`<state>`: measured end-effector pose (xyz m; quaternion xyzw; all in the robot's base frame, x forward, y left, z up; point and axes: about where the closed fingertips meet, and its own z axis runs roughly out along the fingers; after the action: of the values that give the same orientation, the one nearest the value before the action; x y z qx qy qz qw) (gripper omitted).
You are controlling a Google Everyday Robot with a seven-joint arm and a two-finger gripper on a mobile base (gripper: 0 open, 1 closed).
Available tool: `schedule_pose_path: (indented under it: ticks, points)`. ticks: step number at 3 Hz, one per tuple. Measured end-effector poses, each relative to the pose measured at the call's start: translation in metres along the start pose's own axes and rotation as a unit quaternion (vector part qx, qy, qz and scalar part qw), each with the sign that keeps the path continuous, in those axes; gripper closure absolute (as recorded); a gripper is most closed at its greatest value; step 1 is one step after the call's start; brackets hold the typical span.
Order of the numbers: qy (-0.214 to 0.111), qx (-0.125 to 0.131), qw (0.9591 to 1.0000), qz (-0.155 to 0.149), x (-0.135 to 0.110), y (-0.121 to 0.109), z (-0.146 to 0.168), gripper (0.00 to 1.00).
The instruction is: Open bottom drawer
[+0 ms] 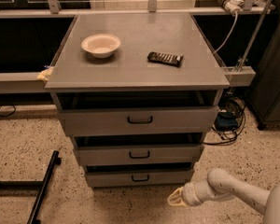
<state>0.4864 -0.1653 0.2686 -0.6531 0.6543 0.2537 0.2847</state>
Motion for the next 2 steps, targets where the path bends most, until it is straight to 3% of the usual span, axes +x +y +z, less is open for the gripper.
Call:
schedule_pose_path:
  ticks: [1,2]
  points:
    - [-0.001,0.024,0.9995,-0.021,0.017,-0.006,0.010,1.00]
    - [-0.002,0.050,0.9969,-0.061,0.022,-0.021,0.019,0.82]
